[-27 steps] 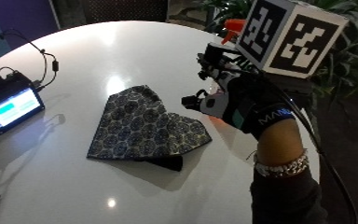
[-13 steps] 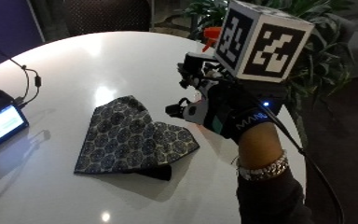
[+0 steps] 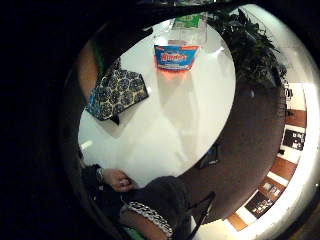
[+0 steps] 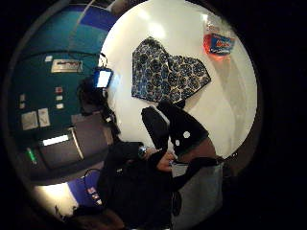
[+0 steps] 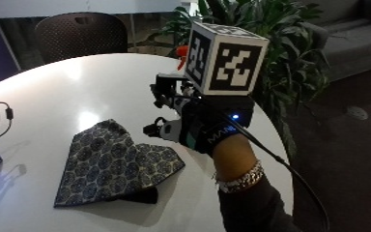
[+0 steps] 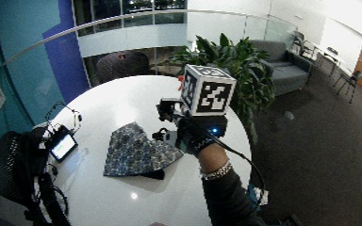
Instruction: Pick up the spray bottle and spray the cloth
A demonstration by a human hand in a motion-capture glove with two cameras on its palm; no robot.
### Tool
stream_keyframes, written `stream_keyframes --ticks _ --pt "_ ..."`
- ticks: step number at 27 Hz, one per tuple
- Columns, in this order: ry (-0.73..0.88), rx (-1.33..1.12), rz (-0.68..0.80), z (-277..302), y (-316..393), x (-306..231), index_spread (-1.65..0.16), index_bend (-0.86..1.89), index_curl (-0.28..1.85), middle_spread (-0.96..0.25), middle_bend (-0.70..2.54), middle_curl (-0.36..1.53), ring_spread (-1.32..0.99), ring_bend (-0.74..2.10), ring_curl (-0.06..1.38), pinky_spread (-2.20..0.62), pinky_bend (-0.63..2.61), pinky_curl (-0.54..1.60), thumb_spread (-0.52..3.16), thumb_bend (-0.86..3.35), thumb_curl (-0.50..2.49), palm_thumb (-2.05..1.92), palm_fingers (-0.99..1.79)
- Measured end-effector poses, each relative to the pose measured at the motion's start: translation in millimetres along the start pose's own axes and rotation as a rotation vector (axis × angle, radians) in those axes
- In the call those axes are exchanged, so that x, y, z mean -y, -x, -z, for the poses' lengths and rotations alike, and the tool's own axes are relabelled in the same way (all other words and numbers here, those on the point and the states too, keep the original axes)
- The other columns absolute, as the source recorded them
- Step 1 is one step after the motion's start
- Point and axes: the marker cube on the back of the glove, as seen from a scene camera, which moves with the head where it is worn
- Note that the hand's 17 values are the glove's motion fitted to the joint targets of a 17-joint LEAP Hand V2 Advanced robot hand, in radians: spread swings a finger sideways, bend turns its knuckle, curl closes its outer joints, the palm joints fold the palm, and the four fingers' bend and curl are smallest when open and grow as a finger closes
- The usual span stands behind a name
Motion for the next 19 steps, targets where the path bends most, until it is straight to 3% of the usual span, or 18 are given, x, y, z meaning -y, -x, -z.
stream_keyframes --ticks 8,19 --pt "0.009 0.022 -0.051 -15.8 -11.5 6.1 -0.41 0.12 0.16 -0.02 0.66 0.35 0.09 0.18 0.17 0.28 0.30 0.30 1.12 -0.01 0.22 0.51 0.34" --pt "-0.168 0.088 -0.284 -1.5 -44.5 25.9 -0.39 0.13 0.19 -0.02 0.56 0.33 0.08 0.24 0.21 0.28 0.30 0.31 1.12 -0.01 0.23 0.53 0.45"
